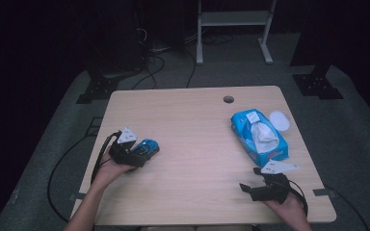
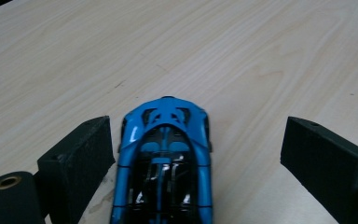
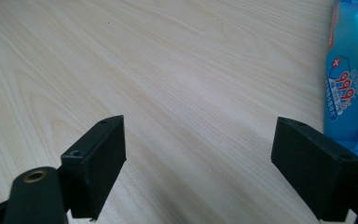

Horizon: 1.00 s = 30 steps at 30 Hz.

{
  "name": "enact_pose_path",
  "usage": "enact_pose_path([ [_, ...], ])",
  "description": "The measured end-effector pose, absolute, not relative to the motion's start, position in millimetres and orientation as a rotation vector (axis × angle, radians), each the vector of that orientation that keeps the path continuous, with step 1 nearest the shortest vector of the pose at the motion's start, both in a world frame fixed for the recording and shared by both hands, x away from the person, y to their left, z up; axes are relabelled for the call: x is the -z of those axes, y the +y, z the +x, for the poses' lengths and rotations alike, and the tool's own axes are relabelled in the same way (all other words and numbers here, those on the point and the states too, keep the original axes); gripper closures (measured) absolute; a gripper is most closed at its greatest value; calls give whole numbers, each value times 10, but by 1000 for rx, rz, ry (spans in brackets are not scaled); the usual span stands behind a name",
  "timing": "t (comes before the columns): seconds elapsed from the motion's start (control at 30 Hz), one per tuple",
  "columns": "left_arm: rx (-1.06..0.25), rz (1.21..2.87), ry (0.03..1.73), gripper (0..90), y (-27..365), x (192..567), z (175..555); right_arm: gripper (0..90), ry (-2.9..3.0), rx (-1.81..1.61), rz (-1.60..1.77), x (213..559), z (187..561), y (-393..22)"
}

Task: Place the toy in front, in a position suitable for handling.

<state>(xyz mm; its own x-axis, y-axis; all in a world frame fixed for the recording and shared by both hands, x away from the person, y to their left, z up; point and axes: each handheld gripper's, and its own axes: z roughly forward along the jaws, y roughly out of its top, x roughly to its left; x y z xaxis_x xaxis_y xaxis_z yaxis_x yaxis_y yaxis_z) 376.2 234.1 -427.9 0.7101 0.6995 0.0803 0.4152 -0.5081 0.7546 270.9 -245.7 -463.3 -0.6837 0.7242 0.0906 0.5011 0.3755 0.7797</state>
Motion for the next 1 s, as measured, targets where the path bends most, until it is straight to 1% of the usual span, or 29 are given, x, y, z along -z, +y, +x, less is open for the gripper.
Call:
enact_pose_path([
  [0.33, -426, 2262, 914, 90, 2360, 4406, 3944, 169, 2381, -1201, 1076, 4630, 2697, -2445],
  [0.8, -362, 2354, 980, 89, 2397, 4574, 4033, 169, 2390, -1199, 1072, 4636, 2692, -2430],
  [0.83, -356, 2365, 984, 91, 2399, 4584, 4037, 169, 2391, -1200, 1071, 4637, 2692, -2427],
  [0.9, -323, 2369, 999, 134, 2410, 4614, 4044, 168, 2393, -1198, 1070, 4641, 2693, -2426],
  [1.0, -319, 2373, 1007, 135, 2421, 4629, 4048, 169, 2393, -1197, 1071, 4642, 2692, -2426],
])
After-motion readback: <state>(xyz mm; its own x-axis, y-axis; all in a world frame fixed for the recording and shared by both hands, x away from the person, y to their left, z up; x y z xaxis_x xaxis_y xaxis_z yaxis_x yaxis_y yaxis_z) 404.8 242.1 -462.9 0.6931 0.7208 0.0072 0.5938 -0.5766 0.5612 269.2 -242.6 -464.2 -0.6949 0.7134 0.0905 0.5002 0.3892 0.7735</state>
